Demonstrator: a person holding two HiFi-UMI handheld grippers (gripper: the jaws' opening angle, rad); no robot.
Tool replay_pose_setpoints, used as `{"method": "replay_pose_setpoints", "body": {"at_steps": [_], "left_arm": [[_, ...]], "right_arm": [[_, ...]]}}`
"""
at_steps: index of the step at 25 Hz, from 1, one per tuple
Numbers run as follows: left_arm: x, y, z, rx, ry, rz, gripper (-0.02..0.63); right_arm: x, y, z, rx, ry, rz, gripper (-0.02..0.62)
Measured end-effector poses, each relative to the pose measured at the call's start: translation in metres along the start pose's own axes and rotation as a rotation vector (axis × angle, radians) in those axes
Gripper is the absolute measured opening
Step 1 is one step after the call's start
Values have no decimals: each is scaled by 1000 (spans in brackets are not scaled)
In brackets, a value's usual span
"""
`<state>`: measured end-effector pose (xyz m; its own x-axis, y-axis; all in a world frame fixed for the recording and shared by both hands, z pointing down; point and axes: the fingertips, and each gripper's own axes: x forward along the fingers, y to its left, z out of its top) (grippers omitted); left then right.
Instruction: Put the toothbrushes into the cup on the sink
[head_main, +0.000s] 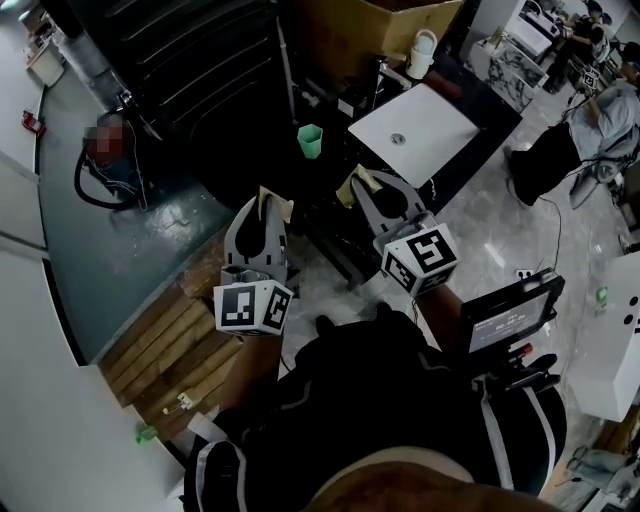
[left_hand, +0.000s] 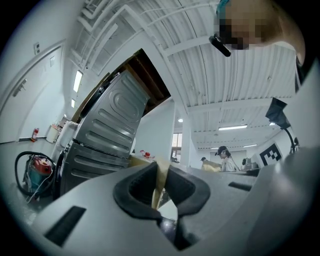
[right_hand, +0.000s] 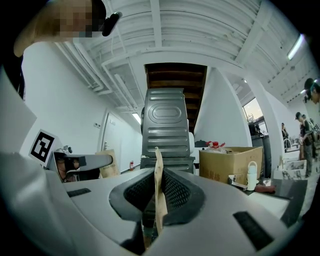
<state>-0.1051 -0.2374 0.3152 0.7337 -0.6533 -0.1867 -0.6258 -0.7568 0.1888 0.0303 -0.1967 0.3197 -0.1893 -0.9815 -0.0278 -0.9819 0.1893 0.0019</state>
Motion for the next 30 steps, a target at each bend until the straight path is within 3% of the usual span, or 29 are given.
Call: {"method": "replay_pose_setpoints", "body": {"at_steps": [6, 19, 30], "left_arm": [[29, -3, -4, 15, 4, 7, 37], [103, -30, -2, 71, -15, 71, 37], [166, -6, -24, 21, -26, 158, 35]], "right_arm": [[10, -29, 1, 36, -16, 4, 46], [45, -101, 10, 70, -33, 118, 46], [62, -146, 1, 96, -22, 179, 46]]}}
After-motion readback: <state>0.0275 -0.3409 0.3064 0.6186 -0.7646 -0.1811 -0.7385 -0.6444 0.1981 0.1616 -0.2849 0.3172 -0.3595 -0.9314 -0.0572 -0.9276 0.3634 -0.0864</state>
